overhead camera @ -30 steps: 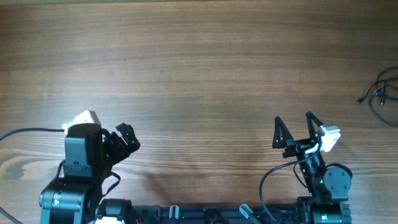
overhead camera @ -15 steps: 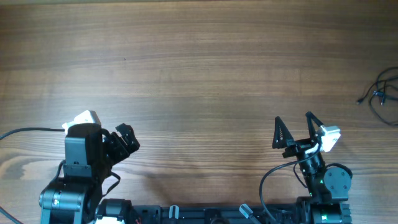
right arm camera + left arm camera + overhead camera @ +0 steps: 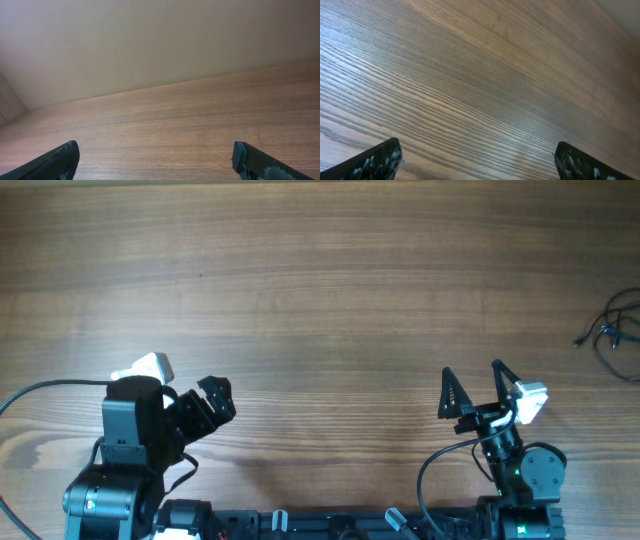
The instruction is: Untangle cables
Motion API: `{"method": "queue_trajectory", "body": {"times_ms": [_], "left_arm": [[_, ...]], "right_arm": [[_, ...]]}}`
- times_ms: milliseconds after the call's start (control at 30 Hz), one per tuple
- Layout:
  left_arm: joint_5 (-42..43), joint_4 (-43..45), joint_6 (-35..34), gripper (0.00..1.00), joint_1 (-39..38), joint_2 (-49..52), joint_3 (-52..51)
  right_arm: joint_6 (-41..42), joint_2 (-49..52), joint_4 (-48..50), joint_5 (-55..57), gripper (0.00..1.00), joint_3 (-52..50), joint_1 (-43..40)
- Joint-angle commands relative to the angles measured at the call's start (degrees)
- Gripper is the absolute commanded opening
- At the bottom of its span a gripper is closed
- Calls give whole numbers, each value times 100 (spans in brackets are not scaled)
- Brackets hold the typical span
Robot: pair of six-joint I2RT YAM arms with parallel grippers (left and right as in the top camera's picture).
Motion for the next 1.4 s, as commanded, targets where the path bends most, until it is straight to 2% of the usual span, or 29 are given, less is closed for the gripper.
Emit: {"method": "queue_trajectory", "body": {"times_ms": [0,100,167,300,467,667,833,933,1033,1367], "left_arm": [[-245,13,28,100,35,-9,37],[-372,-387,98,100,37,-11,37],[-409,-326,225,100,35,-9,35],[-142,522,813,100,35,-9,24],[-101,1353,839,100,-87,-11,-439],[601,3504,772,100,-105,-804,-1985],[599,5071,173,100,-85,-1893,-3263],[601,5777,98,100,-61,-2236,-3755],[601,6105,57,100,37,-2422,-3995],[527,6306,63,100,212,-3080,-4103]], "right_arm": [[20,-79,17,116,100,0,13],[17,-79,17,116,100,0,13],[20,-79,17,116,100,0,13],[17,-79,17,116,100,0,13],[20,-79,17,116,100,0,13],[20,-79,17,116,100,0,13],[20,-79,17,116,100,0,13],[20,-79,17,116,100,0,13],[17,-79,17,116,100,0,13],[17,-79,17,116,100,0,13]]}}
